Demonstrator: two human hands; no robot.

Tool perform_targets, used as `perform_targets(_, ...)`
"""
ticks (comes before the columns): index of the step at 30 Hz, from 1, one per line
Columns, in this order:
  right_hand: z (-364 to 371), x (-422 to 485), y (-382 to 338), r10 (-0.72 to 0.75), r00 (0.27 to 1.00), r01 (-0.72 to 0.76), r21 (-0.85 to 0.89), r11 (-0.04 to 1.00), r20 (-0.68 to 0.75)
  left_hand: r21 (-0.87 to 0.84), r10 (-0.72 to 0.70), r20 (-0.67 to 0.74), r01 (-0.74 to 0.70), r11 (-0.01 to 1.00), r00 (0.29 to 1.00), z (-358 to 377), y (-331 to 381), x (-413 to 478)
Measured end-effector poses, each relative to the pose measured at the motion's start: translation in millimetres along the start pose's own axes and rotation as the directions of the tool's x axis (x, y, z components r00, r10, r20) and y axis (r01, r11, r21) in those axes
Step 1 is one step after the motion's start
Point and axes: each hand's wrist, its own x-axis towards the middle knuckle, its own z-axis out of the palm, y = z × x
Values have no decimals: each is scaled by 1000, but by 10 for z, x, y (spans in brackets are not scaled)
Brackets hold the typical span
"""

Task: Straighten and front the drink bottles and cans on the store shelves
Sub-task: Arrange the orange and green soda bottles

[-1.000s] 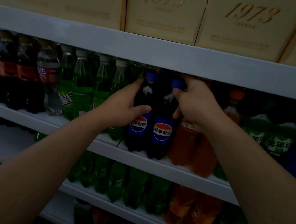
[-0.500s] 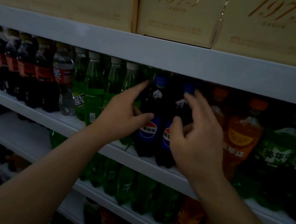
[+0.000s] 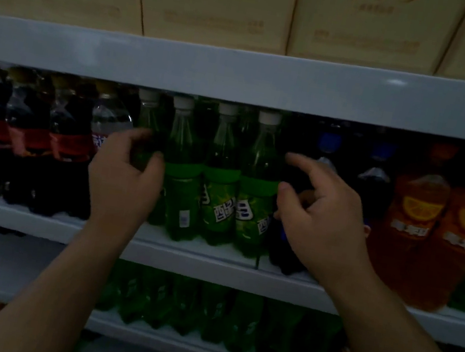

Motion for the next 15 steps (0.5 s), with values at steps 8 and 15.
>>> perform_targets(8,437,324,-266,163,974,-200,-262,944,-158,104,164,138,-179,978,977,-69,146,448)
perform_targets(15,419,477,-312,325,940,-340,-188,921,-108,243,35,277,-106,964,960,55,207,476)
